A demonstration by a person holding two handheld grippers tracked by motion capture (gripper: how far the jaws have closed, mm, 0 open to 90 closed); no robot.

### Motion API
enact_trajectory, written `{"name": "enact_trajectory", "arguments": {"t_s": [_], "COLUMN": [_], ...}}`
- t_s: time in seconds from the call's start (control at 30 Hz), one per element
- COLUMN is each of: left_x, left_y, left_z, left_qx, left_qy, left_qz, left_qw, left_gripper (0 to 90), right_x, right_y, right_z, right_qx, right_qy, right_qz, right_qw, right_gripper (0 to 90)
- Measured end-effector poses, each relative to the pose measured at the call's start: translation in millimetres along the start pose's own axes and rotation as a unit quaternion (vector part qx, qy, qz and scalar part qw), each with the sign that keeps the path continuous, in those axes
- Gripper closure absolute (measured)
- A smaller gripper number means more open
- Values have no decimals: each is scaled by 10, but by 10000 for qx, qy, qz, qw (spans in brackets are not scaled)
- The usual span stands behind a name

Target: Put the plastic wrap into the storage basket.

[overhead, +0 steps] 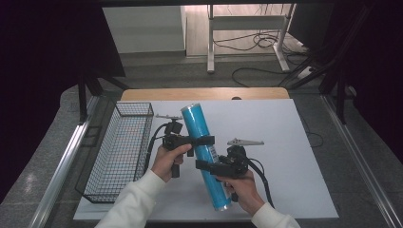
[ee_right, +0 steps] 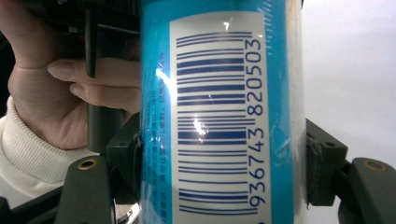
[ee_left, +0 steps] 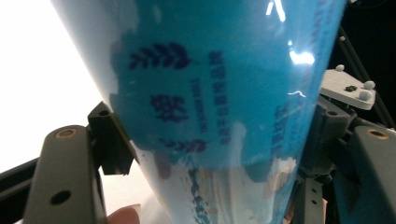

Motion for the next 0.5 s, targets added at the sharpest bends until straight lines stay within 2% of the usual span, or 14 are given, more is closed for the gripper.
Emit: {"name": "enact_trajectory", "arguments": {"t_s": [0.17, 0.27, 0.37, 0.5], "left_x": [-25, -53, -64, -67], "left_y": [11, 38, 54, 99], "left_z": [1, 1, -2, -42], "left_qx": [32, 122, 152, 124], "left_qy": [94, 237, 262, 396], "left_qz": [46, 65, 61, 128], "left_qw": [9999, 9996, 9995, 9991], "left_gripper": [296, 303, 306, 311], "right_x": [-1, -17, -29, -35], "right_y": [1, 6, 17, 35], "right_z": [10, 17, 11, 1], "right_qx": [19, 86, 49, 82], "right_qy": [96, 197, 193, 318], "right_qz": [76, 123, 86, 263], "right_qw": [9999, 9997, 9998, 9991], "right_gripper": [314, 304, 300, 207]}}
Point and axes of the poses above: each handheld gripper's, and its own axes: z roughly forward along the jaws, y roughly out of its top, x roughly to its left, the point moved 8 cm from there along z, roughly forward along the jaws, and after that the axes turned 2 degrees about -x, right-handed, at the moved point
